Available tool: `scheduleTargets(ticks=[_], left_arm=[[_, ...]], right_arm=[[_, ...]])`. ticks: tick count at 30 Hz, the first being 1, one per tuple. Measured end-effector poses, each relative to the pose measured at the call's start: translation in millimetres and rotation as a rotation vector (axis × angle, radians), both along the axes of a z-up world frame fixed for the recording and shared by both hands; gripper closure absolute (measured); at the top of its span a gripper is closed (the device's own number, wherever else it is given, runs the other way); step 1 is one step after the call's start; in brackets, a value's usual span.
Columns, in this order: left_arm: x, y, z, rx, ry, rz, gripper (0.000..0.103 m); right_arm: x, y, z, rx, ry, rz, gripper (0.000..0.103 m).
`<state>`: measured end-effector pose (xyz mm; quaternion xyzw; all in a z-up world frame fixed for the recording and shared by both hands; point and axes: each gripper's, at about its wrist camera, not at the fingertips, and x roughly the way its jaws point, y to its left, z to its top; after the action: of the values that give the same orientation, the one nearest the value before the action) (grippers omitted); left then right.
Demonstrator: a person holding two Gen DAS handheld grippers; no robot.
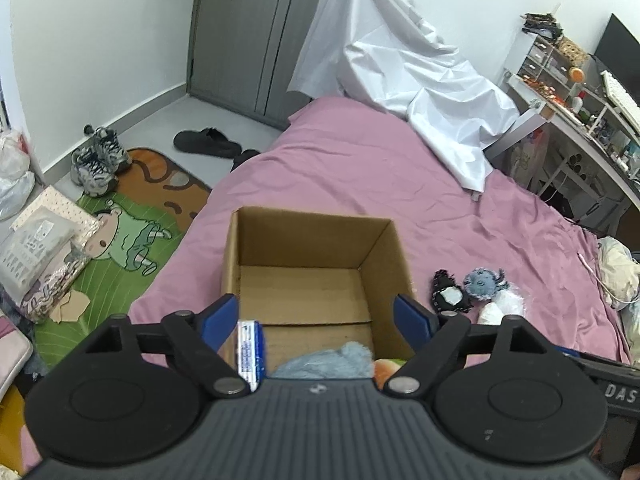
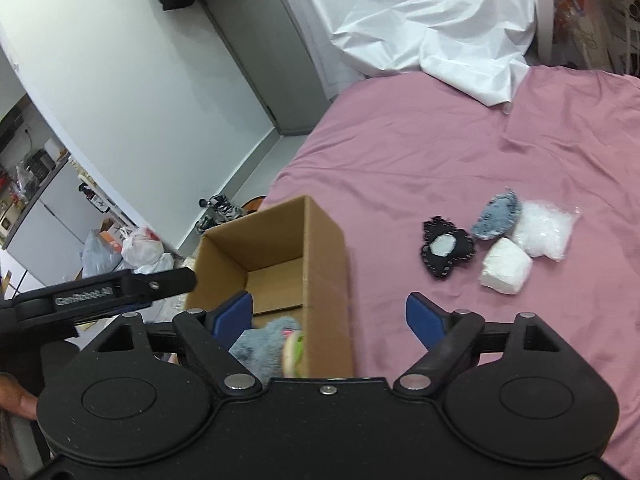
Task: Organize soft objects
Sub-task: 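Open the left gripper over the box while the right gripper releases the burger into it, then withdraw both tools from the box toward the remaining items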
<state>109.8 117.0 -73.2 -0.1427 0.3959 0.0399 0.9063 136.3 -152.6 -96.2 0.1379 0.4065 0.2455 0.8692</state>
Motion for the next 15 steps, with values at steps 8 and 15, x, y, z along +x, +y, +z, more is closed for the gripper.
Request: scheduleTargets(ticks=[8,15], left_arm=[[2.8,-33.3,22.4,0.034,-0.006,-0.077,0.001],[10.4,-55.2,23.4,0.032,0.011,-0.129,0.001]], right_arm=[[0.3,-34.6,5.2,0.016,-0.032,-0.037,0.012],[1.3,-62.8,0.7,0.023,-0.025,-0.093,0.010]])
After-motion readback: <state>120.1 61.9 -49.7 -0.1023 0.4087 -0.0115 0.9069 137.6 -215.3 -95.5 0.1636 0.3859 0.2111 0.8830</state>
